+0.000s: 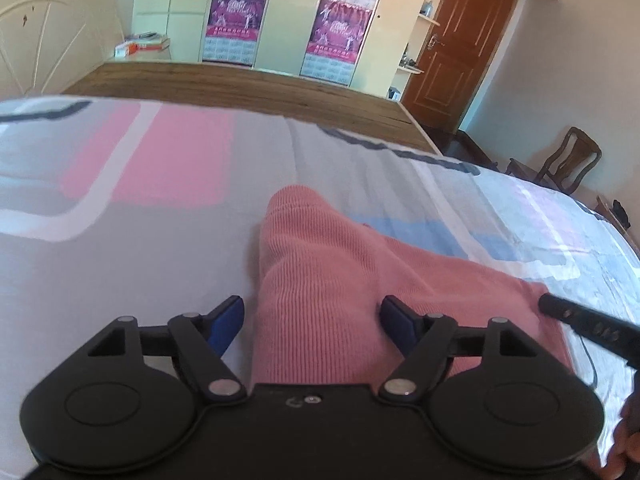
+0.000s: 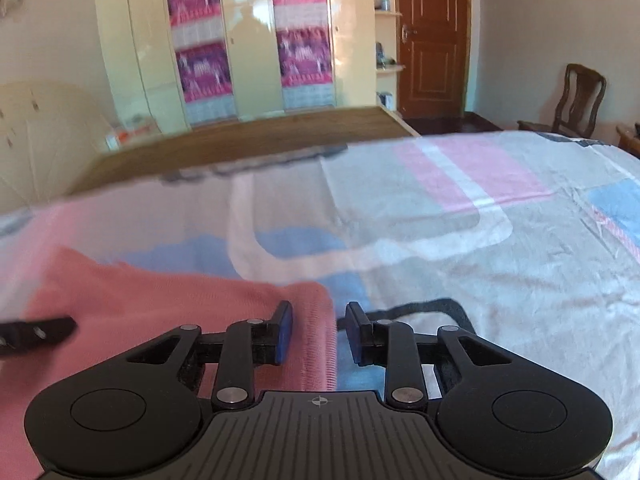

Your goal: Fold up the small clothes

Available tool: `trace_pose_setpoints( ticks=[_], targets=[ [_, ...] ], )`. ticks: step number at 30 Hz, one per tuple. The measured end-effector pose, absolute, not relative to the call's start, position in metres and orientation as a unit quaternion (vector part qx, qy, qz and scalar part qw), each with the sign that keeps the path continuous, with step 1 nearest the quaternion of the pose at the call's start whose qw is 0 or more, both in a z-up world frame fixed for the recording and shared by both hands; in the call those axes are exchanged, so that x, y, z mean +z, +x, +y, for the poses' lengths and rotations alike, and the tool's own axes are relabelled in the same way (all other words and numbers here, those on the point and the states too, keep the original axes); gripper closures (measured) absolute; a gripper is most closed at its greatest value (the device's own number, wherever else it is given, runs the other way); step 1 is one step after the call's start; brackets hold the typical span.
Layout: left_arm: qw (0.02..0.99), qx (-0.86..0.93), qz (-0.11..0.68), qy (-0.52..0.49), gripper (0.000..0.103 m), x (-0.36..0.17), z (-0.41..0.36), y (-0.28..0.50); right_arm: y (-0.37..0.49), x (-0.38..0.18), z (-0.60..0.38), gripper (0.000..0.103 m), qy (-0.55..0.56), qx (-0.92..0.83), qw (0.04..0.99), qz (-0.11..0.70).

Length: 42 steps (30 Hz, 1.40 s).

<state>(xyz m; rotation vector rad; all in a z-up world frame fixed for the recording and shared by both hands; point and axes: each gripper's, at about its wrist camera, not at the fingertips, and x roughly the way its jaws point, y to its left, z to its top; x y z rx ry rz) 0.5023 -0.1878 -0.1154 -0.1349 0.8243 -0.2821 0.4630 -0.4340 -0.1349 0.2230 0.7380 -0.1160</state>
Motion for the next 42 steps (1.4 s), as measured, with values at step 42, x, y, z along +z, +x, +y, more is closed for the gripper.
trace_pose_setpoints(
  ticks=[42],
  targets=[
    [0.883,-0.154,0.443,-0.031,0.02,-0.111,-0.175,0.381,0.33,-0.115,-0.387,0.077,0.077,0.02,0.914,0.397]
  ],
)
